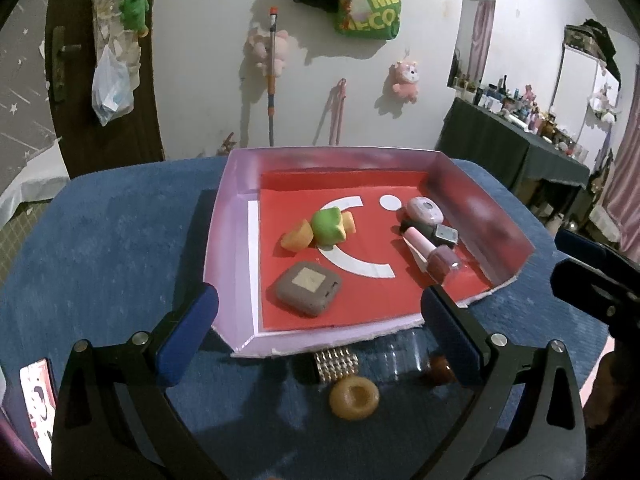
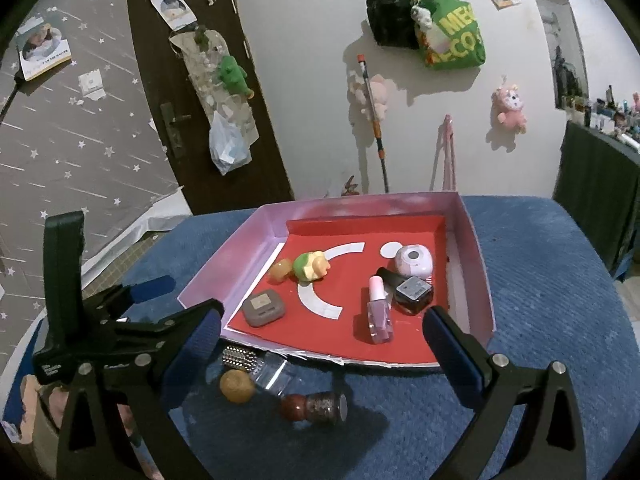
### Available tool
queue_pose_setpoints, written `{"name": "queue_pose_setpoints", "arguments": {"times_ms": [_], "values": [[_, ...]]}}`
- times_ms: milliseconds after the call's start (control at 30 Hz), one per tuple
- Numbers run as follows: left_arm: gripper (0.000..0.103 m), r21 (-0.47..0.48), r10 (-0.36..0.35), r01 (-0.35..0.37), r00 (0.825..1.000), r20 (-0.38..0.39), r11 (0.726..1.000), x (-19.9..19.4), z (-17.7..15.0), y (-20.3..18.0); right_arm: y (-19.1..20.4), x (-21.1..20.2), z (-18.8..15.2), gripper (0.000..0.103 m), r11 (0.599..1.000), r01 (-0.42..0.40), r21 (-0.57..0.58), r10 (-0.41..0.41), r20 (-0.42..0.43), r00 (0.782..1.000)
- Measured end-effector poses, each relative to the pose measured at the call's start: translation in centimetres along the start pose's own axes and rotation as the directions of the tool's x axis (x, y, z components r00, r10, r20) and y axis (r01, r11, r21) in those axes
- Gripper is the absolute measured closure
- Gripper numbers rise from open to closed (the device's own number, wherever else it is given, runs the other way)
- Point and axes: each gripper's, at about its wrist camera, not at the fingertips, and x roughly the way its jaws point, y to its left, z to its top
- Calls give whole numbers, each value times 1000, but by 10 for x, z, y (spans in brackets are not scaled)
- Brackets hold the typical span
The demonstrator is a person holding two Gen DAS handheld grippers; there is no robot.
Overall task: Organize rigid objects
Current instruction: 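Withdraw both open tools from the tray toward the remaining objects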
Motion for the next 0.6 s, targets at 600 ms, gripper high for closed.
{"name": "queue_pose_setpoints", "arguments": {"times_ms": [600], "values": [[0,40,47,-48,999,26,998,-22,-37,-12,24,-18,-31,0,996,82,-39,-81,19,997]]}}
